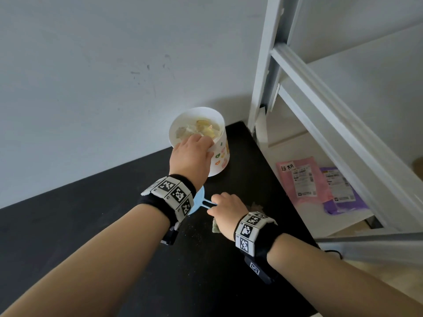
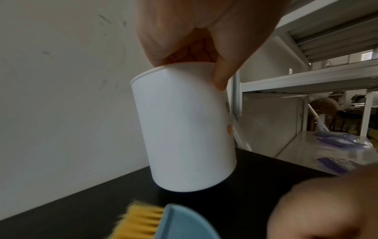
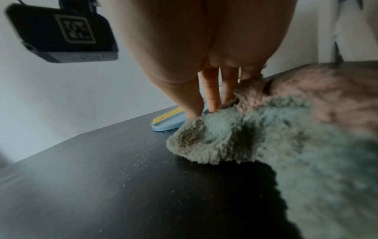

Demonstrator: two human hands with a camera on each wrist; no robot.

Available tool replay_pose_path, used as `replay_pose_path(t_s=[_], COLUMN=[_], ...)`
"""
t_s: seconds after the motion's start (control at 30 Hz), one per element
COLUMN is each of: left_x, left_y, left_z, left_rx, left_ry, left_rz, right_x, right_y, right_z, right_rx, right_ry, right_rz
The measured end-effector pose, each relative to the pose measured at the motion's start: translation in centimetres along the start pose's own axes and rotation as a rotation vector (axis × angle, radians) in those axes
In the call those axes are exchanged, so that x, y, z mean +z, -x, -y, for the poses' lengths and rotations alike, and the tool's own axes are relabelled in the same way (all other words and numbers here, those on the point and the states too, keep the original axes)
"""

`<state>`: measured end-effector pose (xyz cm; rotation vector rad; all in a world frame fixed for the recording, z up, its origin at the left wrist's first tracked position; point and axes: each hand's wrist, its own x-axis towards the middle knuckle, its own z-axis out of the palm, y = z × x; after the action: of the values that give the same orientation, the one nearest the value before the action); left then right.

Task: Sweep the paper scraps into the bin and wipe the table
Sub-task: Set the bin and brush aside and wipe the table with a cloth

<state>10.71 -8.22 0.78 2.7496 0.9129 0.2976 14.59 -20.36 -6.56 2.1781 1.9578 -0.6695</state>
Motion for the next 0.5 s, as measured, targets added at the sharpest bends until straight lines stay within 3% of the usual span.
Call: replay_pose_path(t_s=[0.13, 0.33, 0.5], left_x=[1.4, 3.2, 4.1], left_y=[-2.4, -5.4, -6.3], left_z=[-1.6, -3.3, -4.0], left_rx=[0.042, 0.082, 0.111], left_ry=[0.0, -0.012, 0.003], left_rz=[0.025, 0.079, 0.1], right_x=[0.2, 1.2, 1.9], right_y=[0.8, 2.3, 2.5], right_z=[-1.8, -4.7, -5.3], right_rx=[0.052, 0.149, 0.148], right_ry=[-0.113, -0.11, -0.149], right_rz=[-0.115, 0.04, -0.022])
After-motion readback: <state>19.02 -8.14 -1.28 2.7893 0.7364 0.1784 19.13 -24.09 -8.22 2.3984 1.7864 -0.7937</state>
